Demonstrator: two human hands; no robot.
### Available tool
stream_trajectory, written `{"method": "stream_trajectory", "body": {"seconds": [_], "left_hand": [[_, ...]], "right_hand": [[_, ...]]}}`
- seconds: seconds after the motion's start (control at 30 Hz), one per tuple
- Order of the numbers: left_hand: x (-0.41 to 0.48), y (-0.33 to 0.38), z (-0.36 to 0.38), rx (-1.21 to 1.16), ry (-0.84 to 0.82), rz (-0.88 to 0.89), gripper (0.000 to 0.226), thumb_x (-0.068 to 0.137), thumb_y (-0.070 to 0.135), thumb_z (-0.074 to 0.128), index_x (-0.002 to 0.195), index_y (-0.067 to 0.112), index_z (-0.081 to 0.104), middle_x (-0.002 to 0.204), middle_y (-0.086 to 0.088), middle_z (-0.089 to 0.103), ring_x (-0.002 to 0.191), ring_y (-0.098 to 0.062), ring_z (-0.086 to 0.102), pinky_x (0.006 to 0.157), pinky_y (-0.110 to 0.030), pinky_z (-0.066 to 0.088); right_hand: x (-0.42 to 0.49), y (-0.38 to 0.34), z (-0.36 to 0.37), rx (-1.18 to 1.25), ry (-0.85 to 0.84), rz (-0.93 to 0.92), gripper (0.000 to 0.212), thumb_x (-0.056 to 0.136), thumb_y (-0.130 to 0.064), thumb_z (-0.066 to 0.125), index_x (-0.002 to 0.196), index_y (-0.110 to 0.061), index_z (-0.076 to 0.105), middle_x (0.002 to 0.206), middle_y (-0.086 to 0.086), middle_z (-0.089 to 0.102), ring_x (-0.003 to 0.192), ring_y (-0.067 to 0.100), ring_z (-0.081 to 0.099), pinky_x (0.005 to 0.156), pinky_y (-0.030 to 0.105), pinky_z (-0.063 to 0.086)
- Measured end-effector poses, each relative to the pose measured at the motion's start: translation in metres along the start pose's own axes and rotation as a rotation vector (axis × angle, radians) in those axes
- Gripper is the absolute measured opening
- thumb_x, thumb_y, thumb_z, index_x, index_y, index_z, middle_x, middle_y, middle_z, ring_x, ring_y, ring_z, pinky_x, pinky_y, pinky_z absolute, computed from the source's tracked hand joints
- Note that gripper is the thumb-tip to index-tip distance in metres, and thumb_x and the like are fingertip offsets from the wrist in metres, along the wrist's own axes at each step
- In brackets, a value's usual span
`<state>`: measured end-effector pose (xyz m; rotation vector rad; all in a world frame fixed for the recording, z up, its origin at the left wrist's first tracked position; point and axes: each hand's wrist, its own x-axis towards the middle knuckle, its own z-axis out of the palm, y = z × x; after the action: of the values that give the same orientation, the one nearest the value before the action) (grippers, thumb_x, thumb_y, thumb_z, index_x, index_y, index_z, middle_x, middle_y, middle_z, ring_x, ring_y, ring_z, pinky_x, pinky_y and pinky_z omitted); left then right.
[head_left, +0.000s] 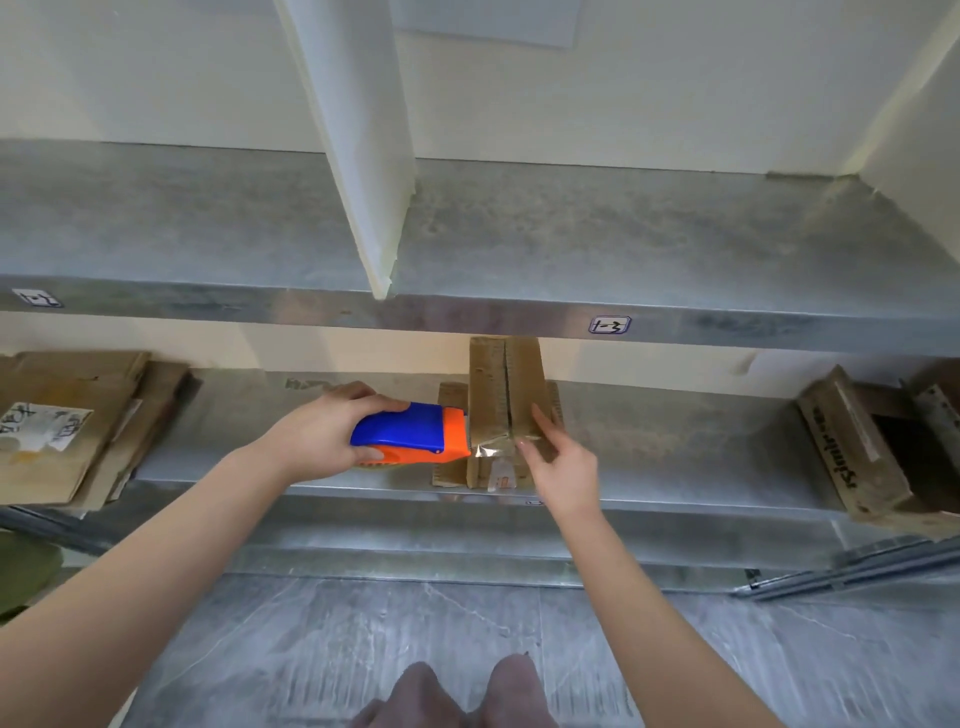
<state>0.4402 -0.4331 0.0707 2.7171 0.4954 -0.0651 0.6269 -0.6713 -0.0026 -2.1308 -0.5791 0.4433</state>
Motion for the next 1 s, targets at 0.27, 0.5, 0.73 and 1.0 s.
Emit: {"method": "stream_trajectory", "body": {"seconds": [0.27,0.5,0.73,1.0], "left_hand": [[-0.013,-0.025,-0.007,-0.186,-0.014,0.025,0.067,0.077,0.027,0.080,0.134,0.042,0.049,0.127,0.016,0.048,0.116,-0.002,0.045,0.096,-0.005,0.028],[-0.029,-0.053,-0.008,-0.181,-0.039,-0.024,0.065,0.078,0.031,0.079,0.129,0.053,0.045,0.119,0.033,0.042,0.114,0.003,0.043,0.097,-0.017,0.032],[-0.002,-0.029,0.005,0.076,-0.149,-0.061,0.068,0.083,0.034,0.070,0.141,0.047,0.038,0.127,0.006,0.047,0.117,-0.016,0.046,0.095,-0.031,0.042],[0.025,0.010,0.018,0.333,-0.221,-0.041,0.057,0.085,0.037,0.063,0.138,0.038,0.043,0.117,-0.004,0.051,0.110,-0.025,0.050,0.082,-0.033,0.046]], "right_hand": [[0.011,0.004,0.004,0.064,0.010,0.063,0.048,0.086,-0.039,0.070,0.132,-0.041,0.057,0.137,-0.003,0.058,0.120,0.018,0.060,0.105,0.036,0.046],[0.015,0.005,0.008,0.056,0.012,0.058,0.048,0.087,-0.038,0.070,0.133,-0.039,0.057,0.138,-0.004,0.057,0.121,0.018,0.059,0.108,0.036,0.044],[0.014,0.001,0.008,0.059,0.005,0.060,0.048,0.086,-0.038,0.070,0.132,-0.039,0.057,0.139,-0.004,0.056,0.121,0.018,0.059,0.108,0.034,0.044],[0.014,0.001,0.007,0.062,0.006,0.061,0.049,0.086,-0.037,0.071,0.132,-0.040,0.056,0.138,-0.002,0.057,0.124,0.015,0.056,0.109,0.030,0.042]]}}
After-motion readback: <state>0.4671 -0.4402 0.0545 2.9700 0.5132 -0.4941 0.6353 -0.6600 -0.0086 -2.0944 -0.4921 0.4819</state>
